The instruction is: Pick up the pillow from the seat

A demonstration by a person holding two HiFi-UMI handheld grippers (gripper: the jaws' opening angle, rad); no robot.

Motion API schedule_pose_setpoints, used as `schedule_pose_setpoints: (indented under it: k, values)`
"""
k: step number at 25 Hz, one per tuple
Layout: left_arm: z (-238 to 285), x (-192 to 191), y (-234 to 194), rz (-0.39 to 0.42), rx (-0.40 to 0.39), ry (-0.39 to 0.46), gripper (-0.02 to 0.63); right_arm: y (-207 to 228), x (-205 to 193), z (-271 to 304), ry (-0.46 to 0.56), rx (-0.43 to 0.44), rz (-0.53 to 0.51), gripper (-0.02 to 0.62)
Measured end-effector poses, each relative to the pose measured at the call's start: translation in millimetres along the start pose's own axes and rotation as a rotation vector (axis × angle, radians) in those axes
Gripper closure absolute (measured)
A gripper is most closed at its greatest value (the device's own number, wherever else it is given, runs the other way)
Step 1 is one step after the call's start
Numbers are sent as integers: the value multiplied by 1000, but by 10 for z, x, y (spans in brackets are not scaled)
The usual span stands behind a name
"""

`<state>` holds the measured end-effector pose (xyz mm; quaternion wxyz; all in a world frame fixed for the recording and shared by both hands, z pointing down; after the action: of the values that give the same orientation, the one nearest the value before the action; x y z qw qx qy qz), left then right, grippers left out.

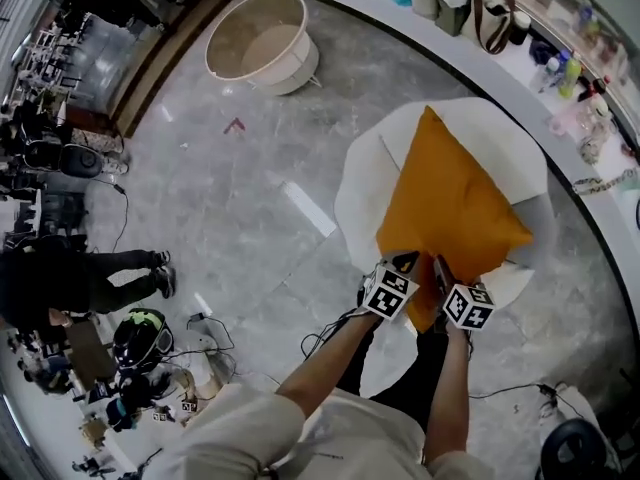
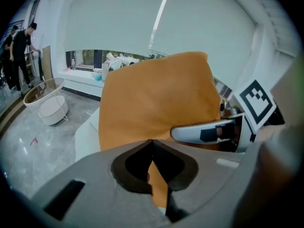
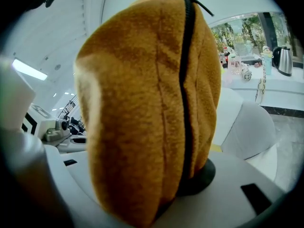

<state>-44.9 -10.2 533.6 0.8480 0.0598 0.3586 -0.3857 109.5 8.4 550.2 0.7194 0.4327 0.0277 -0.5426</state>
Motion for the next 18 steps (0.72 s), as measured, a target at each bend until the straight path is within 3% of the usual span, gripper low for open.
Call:
schedule_pose_setpoints:
  k: [10,18]
  values:
    - [-770,251,-245,-14,26,52,597,-729,344,-327,32,-73,-38,345]
    - [-1143,521,-328,34,56,114,597,-1173,377,-467,-1,-98,-92,344]
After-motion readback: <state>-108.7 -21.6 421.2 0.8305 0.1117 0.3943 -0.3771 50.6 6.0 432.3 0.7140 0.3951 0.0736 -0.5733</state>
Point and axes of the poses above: the fingertips, and each gripper's own axes: z forward along the fingers, y to its right, x out of its top, the point moved 8 cm from there along -z, backward along the fingers, and after that the axes turned 9 degrees about z, right-handed, at the moved point
